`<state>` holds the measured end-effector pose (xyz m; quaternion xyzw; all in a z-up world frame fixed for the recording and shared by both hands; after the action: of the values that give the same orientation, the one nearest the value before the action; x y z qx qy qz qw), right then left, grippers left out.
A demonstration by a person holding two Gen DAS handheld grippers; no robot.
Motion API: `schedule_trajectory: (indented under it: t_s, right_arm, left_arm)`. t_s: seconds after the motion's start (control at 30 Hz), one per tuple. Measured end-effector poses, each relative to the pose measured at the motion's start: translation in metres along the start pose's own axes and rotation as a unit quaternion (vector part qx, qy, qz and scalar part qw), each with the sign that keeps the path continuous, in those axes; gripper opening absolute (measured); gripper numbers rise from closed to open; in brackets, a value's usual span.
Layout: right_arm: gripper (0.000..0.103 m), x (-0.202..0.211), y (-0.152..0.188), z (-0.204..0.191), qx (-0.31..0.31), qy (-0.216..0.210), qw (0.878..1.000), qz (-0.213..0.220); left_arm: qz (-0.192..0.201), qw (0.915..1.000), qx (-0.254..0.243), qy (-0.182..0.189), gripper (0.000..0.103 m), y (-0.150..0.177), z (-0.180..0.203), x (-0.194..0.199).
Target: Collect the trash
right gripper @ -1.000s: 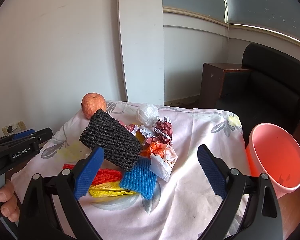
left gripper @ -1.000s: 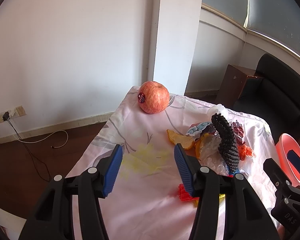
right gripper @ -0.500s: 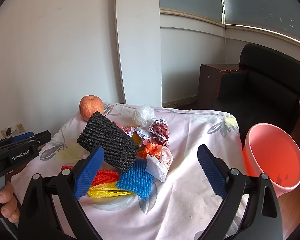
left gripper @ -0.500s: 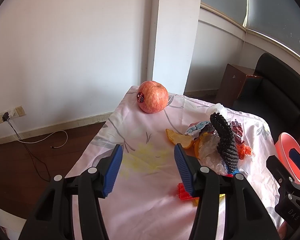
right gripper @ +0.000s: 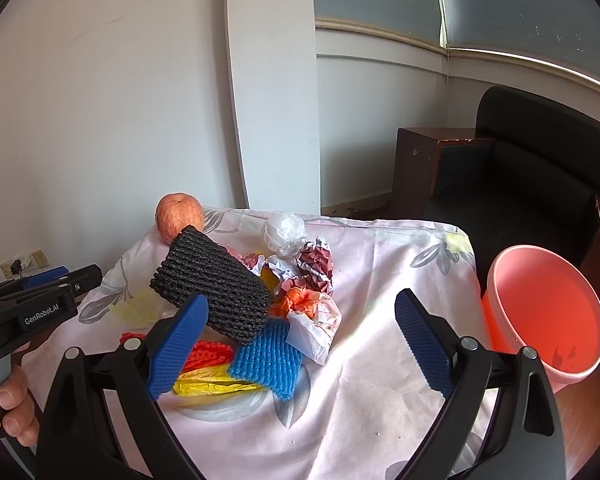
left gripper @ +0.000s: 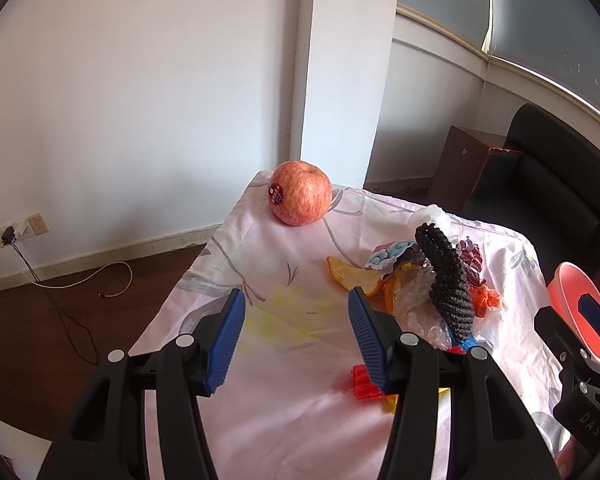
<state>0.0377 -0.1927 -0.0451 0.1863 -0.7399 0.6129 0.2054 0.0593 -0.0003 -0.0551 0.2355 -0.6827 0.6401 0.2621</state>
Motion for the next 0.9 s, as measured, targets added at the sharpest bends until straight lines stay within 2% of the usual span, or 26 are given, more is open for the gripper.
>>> schedule_trajectory:
  t_s: [0.67,0.9]
  right_arm:
    - [0.095,-0.002,0.004,0.007,-0.018,-0.006,1.0,-0.003]
    - [0.095,0.002,0.009,0.02,-0.016,0.008,1.0,0.0]
  left_arm:
    - [-0.01,0.9999,0.0,0.01,0.053,0.006,0.002,-0.007]
    - [-0.014,0.9988,0.007,0.046,0.053,0.014,-0.001,-0.011]
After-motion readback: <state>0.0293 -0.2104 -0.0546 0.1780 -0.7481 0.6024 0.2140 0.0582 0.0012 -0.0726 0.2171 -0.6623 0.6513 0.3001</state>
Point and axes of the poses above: each gripper's, at about its wrist camera, not at the fingertips, and x roughly against the way its jaws point, z to its right, y to its underside, the point moved 9 cm from there along -x, roughly the way its jaws point, and after that the axes turned 8 degrees about -x, right-handed, at the moved point
